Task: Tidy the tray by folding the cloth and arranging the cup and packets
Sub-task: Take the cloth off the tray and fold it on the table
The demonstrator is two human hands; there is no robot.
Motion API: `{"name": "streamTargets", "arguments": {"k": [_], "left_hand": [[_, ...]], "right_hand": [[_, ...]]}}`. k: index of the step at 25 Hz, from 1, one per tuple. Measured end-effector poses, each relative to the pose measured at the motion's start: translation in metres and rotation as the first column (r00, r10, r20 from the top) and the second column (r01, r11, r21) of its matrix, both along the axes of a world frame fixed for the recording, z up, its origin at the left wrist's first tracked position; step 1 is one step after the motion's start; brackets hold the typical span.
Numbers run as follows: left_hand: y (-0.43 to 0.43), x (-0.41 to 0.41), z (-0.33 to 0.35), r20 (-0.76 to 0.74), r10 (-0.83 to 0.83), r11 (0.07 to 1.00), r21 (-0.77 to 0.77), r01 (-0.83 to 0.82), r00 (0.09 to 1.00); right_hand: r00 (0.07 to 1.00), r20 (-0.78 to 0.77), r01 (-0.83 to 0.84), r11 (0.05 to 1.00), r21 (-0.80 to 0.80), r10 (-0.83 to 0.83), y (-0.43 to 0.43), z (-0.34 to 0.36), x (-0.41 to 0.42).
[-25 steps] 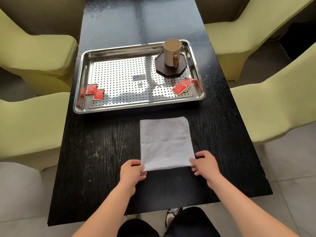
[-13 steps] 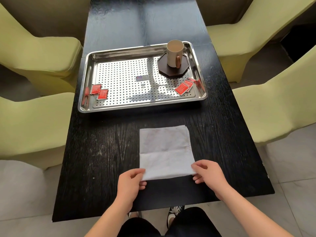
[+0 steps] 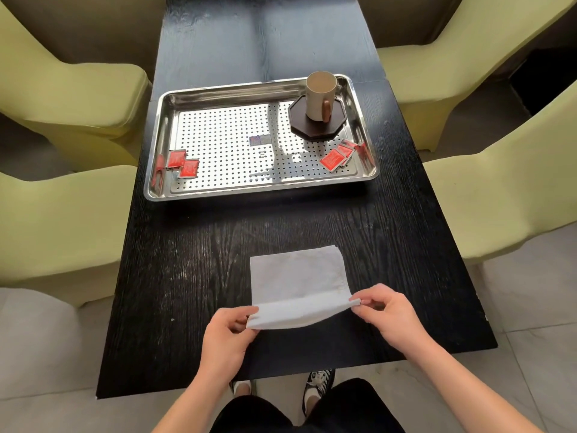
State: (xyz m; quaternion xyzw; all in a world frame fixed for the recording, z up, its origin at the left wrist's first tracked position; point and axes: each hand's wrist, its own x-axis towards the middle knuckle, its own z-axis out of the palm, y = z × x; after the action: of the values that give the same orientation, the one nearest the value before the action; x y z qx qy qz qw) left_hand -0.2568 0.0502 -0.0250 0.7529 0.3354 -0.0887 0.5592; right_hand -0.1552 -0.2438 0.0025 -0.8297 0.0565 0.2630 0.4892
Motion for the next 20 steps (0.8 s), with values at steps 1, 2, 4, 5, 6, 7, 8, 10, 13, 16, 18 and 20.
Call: {"name": "streamTargets", "arguments": {"k": [1, 2, 4, 5, 6, 7, 8, 10, 13, 16, 18, 20], "left_hand": [[0.001, 0.005, -0.004, 0.015, -0.031, 0.999, 0.041, 0.031, 0.999], [0.002, 0.01, -0.007, 0.019, -0.054, 0.998, 0.033, 0.054, 0.998], [0.003, 0.021, -0.013, -0.006, -0.082, 0.997, -0.012, 0.082, 0.997], [0.003, 0.027, -0.016, -0.024, -0.087, 0.996, 0.002, 0.087, 0.996], [0.005, 0.033, -0.02, -0.045, -0.087, 0.995, 0.036, 0.089, 0.995], [0.006, 0.041, -0.022, -0.066, -0.083, 0.993, 0.077, 0.088, 0.994], [0.007, 0.048, -0.024, -0.088, -0.078, 0.989, 0.115, 0.088, 0.993], [0.008, 0.06, -0.025, -0.131, -0.062, 0.982, 0.171, 0.084, 0.989], [0.01, 0.069, -0.027, -0.157, -0.008, 0.984, 0.173, 0.036, 0.988], [0.01, 0.072, -0.029, -0.166, 0.062, 0.989, 0.145, -0.038, 0.984], [0.009, 0.072, -0.03, -0.181, 0.083, 0.988, 0.142, -0.058, 0.98], [0.008, 0.074, -0.031, -0.203, 0.099, 0.986, 0.15, -0.069, 0.974]], "right_hand": [[1.0, 0.03, -0.002, 1.0, 0.013, 0.002, 0.002, -0.002, 0.004], [0.999, 0.033, -0.007, 1.0, 0.03, 0.006, 0.005, -0.002, 0.008], [1.0, 0.01, -0.027, 0.999, 0.029, 0.027, 0.013, -0.004, 0.019], [0.999, 0.011, -0.035, 0.999, 0.015, 0.035, 0.017, -0.005, 0.026], [0.999, 0.02, -0.038, 0.999, -0.002, 0.038, 0.021, -0.006, 0.033], [0.999, 0.033, -0.036, 0.999, -0.019, 0.037, 0.026, -0.008, 0.041], [0.999, 0.04, -0.023, 0.999, -0.032, 0.024, 0.031, -0.01, 0.048], [0.999, 0.034, 0.035, 0.999, -0.038, -0.034, 0.041, -0.015, 0.061], [0.993, -0.018, 0.112, 0.993, -0.048, -0.113, 0.05, -0.026, 0.074], [0.977, -0.08, 0.196, 0.98, -0.019, -0.197, 0.054, -0.034, 0.079], [0.975, -0.058, 0.213, 0.977, -0.016, -0.214, 0.053, -0.037, 0.08], [0.975, -0.022, 0.221, 0.974, -0.05, -0.222, 0.054, -0.04, 0.081]]}}
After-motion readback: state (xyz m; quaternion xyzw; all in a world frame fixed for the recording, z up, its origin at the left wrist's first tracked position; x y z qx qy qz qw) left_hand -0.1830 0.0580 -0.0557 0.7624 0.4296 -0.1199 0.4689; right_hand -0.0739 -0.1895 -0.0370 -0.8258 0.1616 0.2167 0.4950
